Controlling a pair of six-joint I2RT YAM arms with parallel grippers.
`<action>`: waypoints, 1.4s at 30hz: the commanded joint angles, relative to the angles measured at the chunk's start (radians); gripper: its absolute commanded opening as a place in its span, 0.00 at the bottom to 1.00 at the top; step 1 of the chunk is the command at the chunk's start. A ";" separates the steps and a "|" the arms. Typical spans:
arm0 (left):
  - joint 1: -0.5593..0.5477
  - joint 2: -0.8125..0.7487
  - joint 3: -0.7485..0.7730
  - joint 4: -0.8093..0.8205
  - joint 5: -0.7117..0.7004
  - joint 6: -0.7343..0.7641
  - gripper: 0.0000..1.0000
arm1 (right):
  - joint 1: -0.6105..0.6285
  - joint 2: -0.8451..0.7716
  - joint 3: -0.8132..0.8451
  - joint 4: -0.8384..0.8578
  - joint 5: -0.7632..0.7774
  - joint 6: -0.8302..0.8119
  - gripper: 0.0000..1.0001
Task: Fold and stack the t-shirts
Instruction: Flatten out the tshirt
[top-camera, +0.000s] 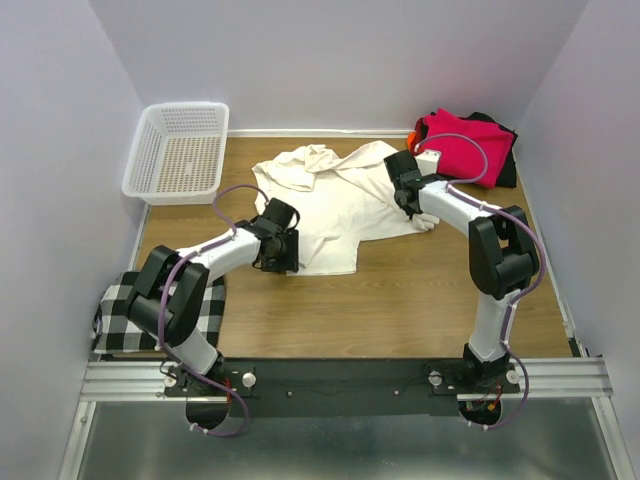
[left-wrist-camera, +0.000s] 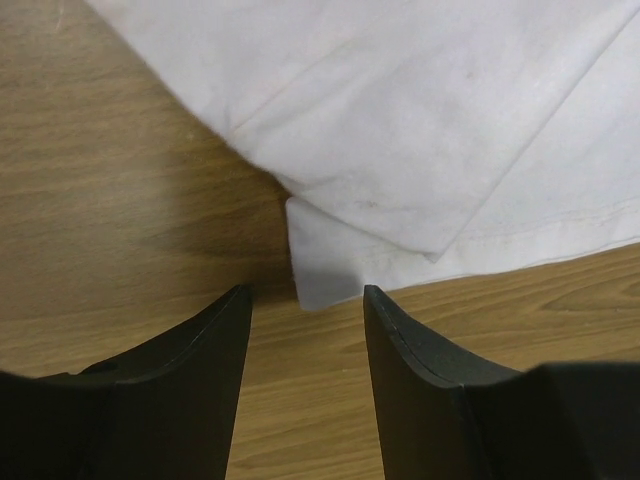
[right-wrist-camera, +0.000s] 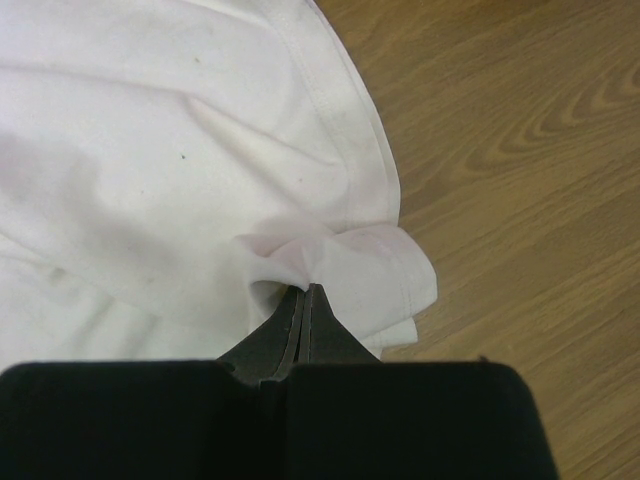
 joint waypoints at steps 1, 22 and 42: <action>-0.011 0.048 0.044 0.024 0.004 0.003 0.57 | -0.008 0.012 0.003 -0.025 0.008 -0.006 0.01; -0.016 0.040 0.060 -0.095 -0.068 0.012 0.46 | -0.007 0.012 0.009 -0.027 0.020 -0.008 0.01; -0.080 0.119 0.040 -0.079 -0.114 0.006 0.31 | -0.007 -0.013 -0.013 -0.025 0.025 0.009 0.01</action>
